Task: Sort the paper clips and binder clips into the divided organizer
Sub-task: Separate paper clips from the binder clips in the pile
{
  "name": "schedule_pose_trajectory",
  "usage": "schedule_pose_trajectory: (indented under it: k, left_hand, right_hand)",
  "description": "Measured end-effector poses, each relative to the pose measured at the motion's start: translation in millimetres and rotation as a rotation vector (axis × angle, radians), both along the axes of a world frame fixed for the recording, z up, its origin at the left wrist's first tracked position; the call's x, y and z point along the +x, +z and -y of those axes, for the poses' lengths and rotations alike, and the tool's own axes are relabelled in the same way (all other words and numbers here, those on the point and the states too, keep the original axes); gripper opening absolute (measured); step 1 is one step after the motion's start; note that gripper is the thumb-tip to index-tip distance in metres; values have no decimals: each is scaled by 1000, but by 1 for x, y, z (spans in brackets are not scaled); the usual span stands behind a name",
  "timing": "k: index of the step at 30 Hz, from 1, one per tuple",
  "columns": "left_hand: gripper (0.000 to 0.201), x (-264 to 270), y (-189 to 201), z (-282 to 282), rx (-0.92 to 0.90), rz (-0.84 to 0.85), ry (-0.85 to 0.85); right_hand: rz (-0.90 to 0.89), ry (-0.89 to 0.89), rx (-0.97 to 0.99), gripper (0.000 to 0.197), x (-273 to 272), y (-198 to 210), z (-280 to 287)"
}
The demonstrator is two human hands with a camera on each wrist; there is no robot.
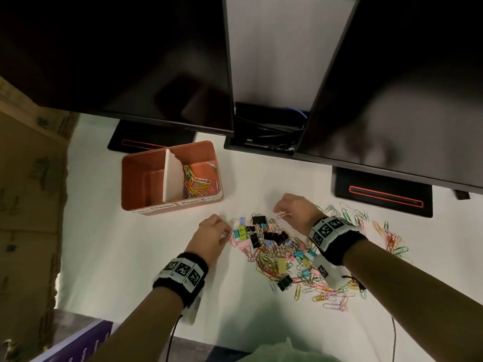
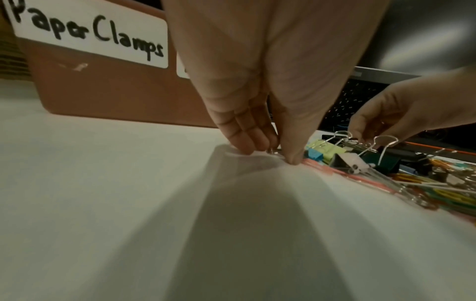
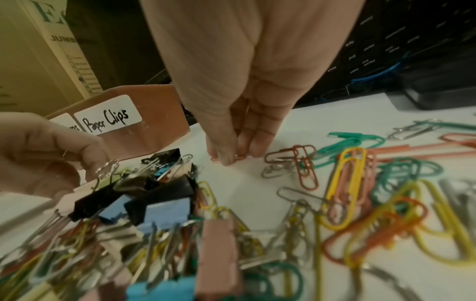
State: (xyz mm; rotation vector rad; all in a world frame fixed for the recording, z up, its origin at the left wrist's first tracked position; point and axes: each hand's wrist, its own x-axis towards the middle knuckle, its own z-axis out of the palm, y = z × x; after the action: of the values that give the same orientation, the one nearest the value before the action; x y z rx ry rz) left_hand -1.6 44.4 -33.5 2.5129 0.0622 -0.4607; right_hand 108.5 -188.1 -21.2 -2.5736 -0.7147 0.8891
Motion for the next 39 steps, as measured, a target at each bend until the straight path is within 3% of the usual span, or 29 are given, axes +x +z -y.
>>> schedule_pose_trajectory:
  k: [7,10,13,18,22,29,34,39]
  left_hand:
    - [18,6,1,3,-97,79,117]
    - [32,8,8,9,-156,86,191]
    - [45,6,9,13,-89,110,122]
    - [38,4,6,24,-9,126,-112]
    - [25,13,6,29,-80,60,-75]
    - [7,24,10,28,-184,79,100]
    - [31,19,11,23,-149,113,192]
    - [20,-5,3,8,-61,92,51]
  right_hand:
    - [-46,-72,-24,14,1,-1,7]
    - [-46,-38,-20,13,-2,3,9]
    - [-9,-33,77,12,-7,5,8]
    - [-17,114,220,8,-11,12,-14]
    - [-13,208,154,9,-14,7,-27]
    - [23,-37,170,6,0,3,5]
    - [69,-187,129,6,9,0,22]
    - [80,-220,143,7,6,0,32]
